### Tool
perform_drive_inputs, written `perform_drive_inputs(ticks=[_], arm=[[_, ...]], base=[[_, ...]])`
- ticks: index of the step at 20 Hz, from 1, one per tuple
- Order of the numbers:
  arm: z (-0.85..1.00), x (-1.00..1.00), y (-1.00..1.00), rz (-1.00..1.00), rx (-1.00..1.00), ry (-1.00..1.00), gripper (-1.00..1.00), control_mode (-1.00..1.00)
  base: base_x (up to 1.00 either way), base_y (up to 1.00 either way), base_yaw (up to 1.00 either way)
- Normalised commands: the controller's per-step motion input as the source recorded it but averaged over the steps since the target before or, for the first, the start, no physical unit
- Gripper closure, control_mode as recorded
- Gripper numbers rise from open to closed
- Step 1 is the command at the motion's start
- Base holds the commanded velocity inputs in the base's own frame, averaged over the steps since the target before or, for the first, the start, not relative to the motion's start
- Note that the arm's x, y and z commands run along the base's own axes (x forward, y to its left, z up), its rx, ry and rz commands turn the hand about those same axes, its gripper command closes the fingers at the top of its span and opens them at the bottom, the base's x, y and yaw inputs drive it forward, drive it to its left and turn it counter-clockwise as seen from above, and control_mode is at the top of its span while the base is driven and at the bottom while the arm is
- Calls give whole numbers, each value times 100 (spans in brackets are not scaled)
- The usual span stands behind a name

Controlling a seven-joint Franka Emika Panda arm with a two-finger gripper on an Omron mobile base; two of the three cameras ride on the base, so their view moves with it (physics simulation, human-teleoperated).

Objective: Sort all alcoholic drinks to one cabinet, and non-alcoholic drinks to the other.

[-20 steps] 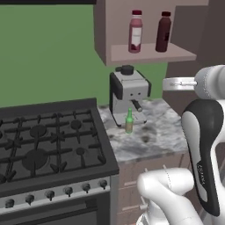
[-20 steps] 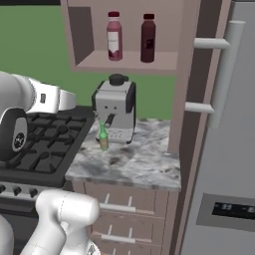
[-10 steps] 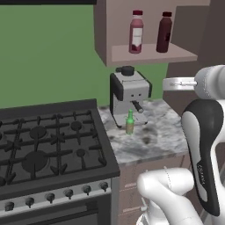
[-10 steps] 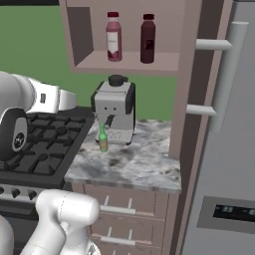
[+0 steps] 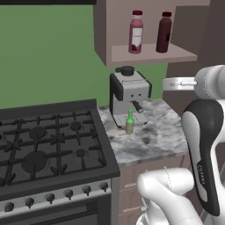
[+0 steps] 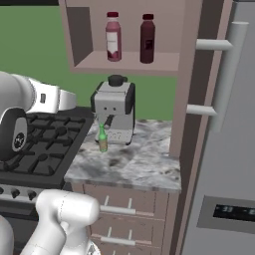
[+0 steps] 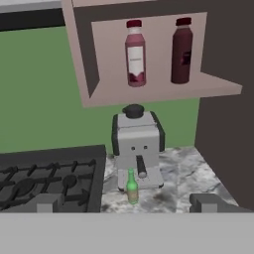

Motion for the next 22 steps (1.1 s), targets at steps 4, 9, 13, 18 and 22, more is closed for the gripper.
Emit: perform_drive_inputs(ticks=[4,9,13,18,22], arm=[[-8,0,0,0,0,5,-100,-100],[-26,0,3,0,0,7,-100,-100],[-31,0,8,0,0,1,-100,-100],[-33,0,12,0,0,0,-100,-100],[-30,0,13,0,0,-1,-100,-100]], base=[[0,0,0],[0,0,0],[0,0,0],[0,0,0],[0,0,0]])
